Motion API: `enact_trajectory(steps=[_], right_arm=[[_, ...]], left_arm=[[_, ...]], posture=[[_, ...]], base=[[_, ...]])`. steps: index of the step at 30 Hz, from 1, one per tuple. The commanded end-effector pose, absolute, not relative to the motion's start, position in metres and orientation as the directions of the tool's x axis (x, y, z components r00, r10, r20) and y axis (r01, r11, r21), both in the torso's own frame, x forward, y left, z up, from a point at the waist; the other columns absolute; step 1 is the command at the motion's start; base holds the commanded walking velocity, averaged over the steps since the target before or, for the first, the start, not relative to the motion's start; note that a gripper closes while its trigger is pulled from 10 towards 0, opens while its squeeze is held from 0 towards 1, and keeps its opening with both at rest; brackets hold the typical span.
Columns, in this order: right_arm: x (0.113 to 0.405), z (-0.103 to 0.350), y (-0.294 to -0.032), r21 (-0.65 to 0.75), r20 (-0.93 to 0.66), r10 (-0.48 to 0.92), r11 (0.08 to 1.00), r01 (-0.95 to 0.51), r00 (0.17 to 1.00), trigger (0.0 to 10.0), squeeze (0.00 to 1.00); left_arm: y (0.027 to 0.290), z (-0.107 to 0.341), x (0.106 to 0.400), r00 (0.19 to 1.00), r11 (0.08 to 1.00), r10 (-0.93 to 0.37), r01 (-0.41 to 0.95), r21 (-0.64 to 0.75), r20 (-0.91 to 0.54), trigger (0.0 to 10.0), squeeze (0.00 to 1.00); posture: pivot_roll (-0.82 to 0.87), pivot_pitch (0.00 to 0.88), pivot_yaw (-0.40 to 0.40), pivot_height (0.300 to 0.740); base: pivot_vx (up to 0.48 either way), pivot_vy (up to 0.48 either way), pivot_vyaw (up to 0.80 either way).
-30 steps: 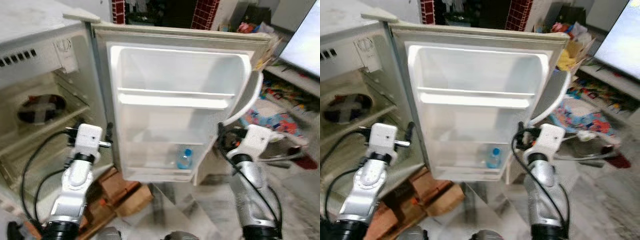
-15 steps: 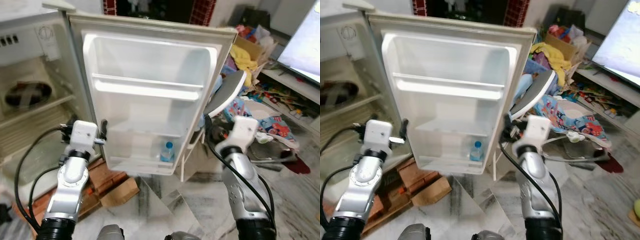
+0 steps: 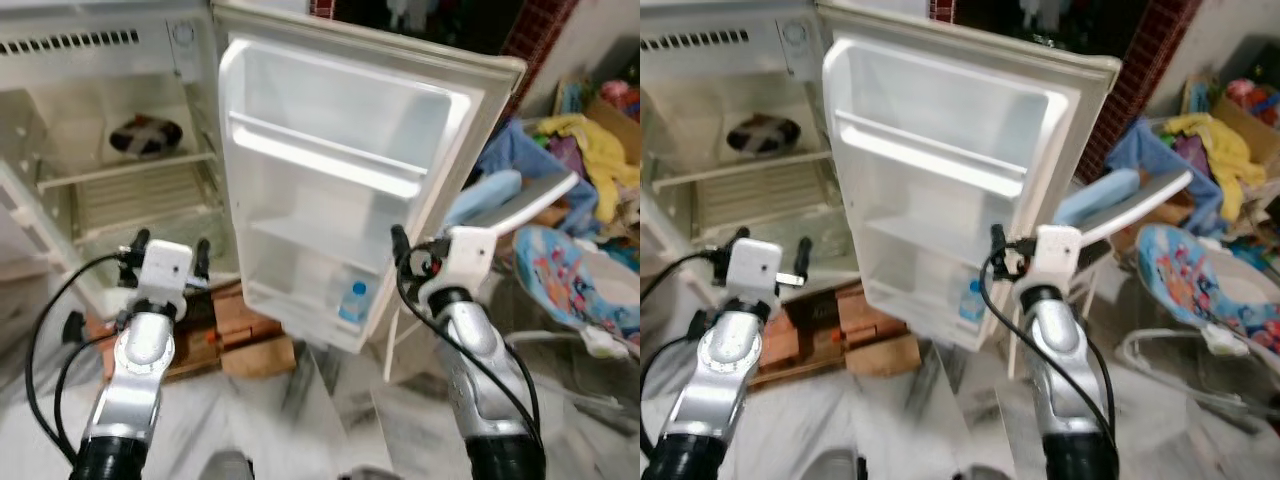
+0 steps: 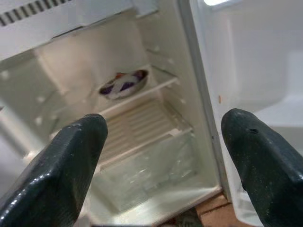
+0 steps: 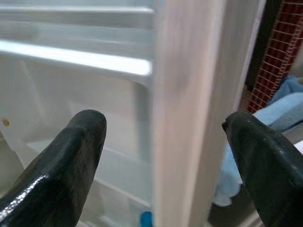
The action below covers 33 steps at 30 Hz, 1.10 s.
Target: Restocking fridge
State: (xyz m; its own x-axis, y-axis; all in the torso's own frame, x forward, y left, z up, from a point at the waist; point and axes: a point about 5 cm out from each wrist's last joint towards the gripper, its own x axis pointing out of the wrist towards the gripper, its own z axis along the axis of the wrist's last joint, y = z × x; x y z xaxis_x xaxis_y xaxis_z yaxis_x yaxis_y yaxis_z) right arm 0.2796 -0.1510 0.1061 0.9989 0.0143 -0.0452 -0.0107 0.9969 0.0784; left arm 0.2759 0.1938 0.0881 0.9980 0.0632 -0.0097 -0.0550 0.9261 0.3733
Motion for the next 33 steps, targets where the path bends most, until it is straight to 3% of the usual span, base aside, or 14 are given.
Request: enact_trajectory(steps=[1, 23, 26, 33], right_arm=[[0.28, 0.106, -0.157, 0.071, -0.049, -0.006, 0.997, 0.01, 0.999, 10.0, 0.0], [0.284, 0.111, -0.155, 0.074, -0.013, 0.029, 0.997, -0.028, 0.999, 10.0, 0.0], [0.286, 0.113, -0.146, 0.048, -0.005, 0.156, 0.987, -0.155, 0.988, 10.0, 0.0], [0.291, 0.115, -0.158, 0.079, -0.013, 0.141, 0.987, -0.14, 0.99, 10.0, 0.0]], left_arm=[[0.188, 0.089, 0.277, 0.999, 0.925, 0.041, -0.034, 0.379, -0.012, 10.0, 0.0], [0.188, 0.085, 0.273, 0.998, 0.925, 0.046, -0.029, 0.378, -0.035, 10.0, 0.0], [0.188, 0.084, 0.273, 0.998, 0.924, 0.049, -0.028, 0.382, -0.044, 10.0, 0.0], [0.188, 0.079, 0.264, 0.997, 0.93, 0.04, -0.012, 0.368, -0.069, 10.0, 0.0]], posture=[[0.01, 0.015, -0.069, 0.74], [0.01, 0.028, -0.069, 0.74], [0.01, 0.03, -0.067, 0.74], [0.01, 0.032, -0.068, 0.74]], base=[[0.0, -0.311, 0.77], [0.0, -0.299, 0.76], [0.0, -0.282, 0.55], [0.0, 0.0, 0.22]])
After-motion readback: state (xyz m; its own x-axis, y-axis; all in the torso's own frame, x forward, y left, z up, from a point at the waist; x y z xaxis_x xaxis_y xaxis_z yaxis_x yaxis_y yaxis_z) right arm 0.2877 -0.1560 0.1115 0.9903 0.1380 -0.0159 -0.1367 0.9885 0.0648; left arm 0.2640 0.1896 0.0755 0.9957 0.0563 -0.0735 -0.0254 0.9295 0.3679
